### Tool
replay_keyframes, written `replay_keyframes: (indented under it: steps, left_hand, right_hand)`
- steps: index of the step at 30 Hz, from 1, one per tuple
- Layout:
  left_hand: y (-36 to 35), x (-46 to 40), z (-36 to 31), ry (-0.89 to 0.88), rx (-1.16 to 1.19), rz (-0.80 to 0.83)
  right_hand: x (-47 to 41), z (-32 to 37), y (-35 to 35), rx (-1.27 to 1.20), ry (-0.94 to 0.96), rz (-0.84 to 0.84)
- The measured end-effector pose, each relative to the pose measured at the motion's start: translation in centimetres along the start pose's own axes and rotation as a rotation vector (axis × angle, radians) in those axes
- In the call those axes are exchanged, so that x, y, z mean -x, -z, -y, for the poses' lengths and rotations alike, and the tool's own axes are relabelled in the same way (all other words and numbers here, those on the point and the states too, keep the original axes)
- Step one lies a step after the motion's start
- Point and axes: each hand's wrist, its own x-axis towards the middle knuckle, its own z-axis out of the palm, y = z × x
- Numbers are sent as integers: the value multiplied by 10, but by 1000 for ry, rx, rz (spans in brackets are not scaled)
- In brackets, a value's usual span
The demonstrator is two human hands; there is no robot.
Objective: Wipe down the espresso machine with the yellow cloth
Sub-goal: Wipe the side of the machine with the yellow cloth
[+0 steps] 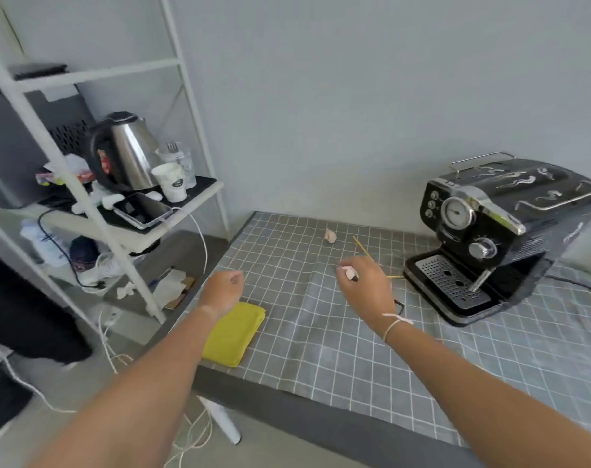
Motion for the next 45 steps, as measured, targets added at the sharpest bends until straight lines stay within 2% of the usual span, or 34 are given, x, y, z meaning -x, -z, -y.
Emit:
replay_keyframes:
  steps: [8, 12, 17, 21, 26, 29, 33, 38, 45]
  left_hand:
    - [-1, -8, 97, 155, -44, 52]
    - [-15, -27, 126, 218, -107, 78]
    - [-30, -54, 141, 243, -207, 82]
    - [-36, -76, 148, 305, -102, 50]
    - [-35, -80, 147, 335, 90, 29]
    - [-25, -76, 127, 304, 213, 52]
    - [-10, -80, 85, 238, 331, 81]
    - [4, -80, -2, 99, 472, 52]
    - [10, -31, -174, -147, 658, -48]
  right_hand:
    - [23, 31, -133, 18, -99, 305]
    - [17, 32, -179, 50, -162, 448]
    - [-2, 30, -223, 140, -197, 551]
    - [-18, 23, -249, 272, -244, 599]
    - [-23, 22, -255, 192, -309, 643]
    - [-25, 19, -241, 28, -375, 630]
    - [-32, 14, -200, -250, -487, 522]
    - [-54, 10, -115, -397, -423, 298]
    - [-72, -2, 57, -521, -221, -1]
